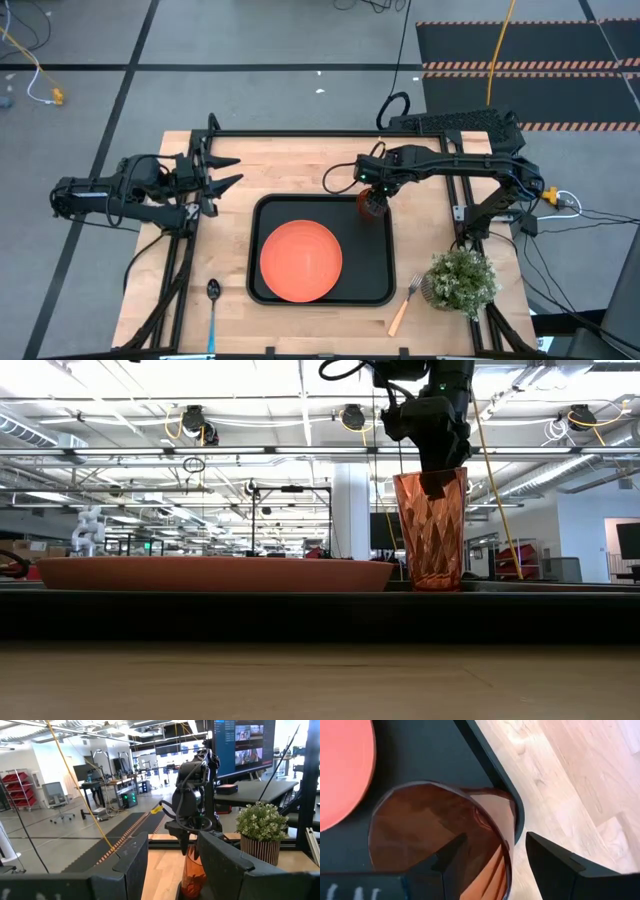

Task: Pick and place plate/cup/fork/spoon on tray
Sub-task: Put the orange glass on the black serving tray

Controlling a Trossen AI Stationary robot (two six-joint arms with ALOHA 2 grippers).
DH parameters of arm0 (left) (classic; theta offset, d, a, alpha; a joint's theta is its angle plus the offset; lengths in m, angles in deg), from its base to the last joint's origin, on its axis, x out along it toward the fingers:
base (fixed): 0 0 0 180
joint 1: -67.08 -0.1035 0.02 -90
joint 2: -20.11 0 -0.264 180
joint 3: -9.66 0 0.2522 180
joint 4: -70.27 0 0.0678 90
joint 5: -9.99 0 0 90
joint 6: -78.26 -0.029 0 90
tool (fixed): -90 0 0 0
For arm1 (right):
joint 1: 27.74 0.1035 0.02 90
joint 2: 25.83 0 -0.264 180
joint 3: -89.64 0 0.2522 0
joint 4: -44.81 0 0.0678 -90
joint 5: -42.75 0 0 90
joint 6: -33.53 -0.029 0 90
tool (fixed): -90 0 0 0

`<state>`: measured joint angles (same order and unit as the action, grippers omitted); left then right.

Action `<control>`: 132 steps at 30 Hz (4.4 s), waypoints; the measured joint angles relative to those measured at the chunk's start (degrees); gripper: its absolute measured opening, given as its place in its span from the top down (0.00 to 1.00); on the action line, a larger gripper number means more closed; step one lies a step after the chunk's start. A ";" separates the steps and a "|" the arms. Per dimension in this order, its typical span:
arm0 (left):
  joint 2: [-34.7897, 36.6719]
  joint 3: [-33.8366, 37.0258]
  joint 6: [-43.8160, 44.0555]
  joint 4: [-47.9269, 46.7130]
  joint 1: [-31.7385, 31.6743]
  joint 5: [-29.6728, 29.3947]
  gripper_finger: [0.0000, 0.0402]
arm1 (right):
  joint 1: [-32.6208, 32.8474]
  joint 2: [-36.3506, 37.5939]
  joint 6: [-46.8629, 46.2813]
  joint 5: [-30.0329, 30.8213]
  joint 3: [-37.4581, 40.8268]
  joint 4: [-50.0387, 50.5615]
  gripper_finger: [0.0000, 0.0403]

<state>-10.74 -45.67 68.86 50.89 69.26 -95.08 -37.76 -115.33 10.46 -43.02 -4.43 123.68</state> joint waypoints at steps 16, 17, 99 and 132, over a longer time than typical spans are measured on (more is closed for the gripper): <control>0.00 0.00 0.06 -0.22 0.00 0.00 0.56 | 0.00 0.04 -1.17 3.11 4.10 0.12 0.35; 0.00 0.00 0.06 -0.22 0.00 0.00 0.56 | 0.00 0.04 -1.39 3.06 4.19 0.14 0.33; 0.00 -0.02 0.12 -0.31 0.00 -0.02 0.56 | -0.07 0.41 -1.80 -3.09 1.29 -0.17 0.60; 0.00 -0.02 0.26 -0.26 0.00 -0.02 0.56 | 6.39 16.78 -5.01 -24.01 9.49 -55.09 0.50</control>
<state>-10.74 -45.69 69.12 50.62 69.26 -95.10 -31.37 -98.54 5.45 -67.03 5.05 68.60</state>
